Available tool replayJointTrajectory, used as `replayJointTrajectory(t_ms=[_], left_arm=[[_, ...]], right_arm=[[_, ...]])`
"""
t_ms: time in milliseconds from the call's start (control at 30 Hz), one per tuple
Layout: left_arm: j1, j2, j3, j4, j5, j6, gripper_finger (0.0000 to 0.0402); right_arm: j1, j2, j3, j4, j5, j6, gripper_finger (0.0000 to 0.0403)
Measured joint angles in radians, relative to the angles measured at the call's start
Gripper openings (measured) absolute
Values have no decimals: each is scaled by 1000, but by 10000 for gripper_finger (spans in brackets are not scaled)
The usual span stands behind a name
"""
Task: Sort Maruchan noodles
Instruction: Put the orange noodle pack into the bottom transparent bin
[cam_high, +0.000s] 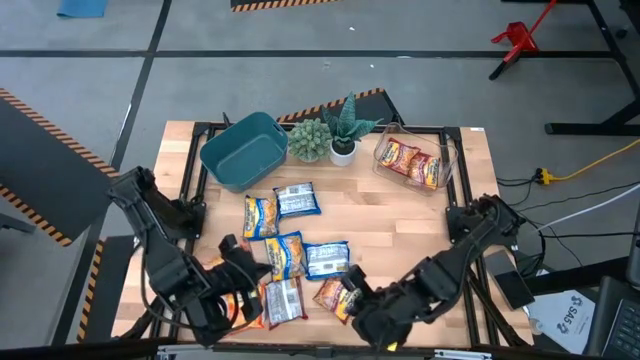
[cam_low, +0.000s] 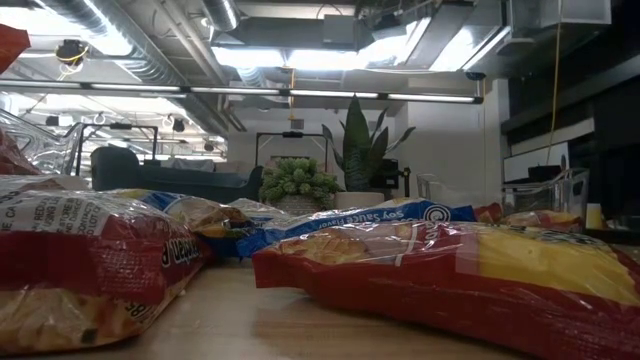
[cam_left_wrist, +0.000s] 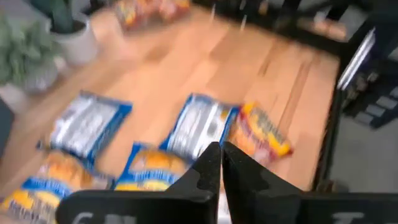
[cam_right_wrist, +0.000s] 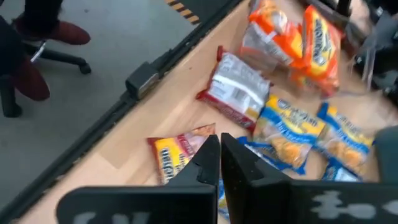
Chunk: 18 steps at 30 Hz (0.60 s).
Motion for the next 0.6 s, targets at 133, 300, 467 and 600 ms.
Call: replayJointTrajectory(t_ms=[133, 300, 467, 600], left_arm=[[0, 0, -78, -2, 138, -64, 38], [-17, 0, -161, 6, 254, -116, 73], [-26, 0, -217, 20, 335, -148, 105], [-33, 0, -259, 61, 368, -142, 117]], right_arm=[[2, 6, -47, 25, 9, 66, 3], [2, 7, -145, 85, -5, 91, 3], [2, 8, -238, 150, -46, 117, 3], [2, 9, -277, 185, -94, 135, 3]])
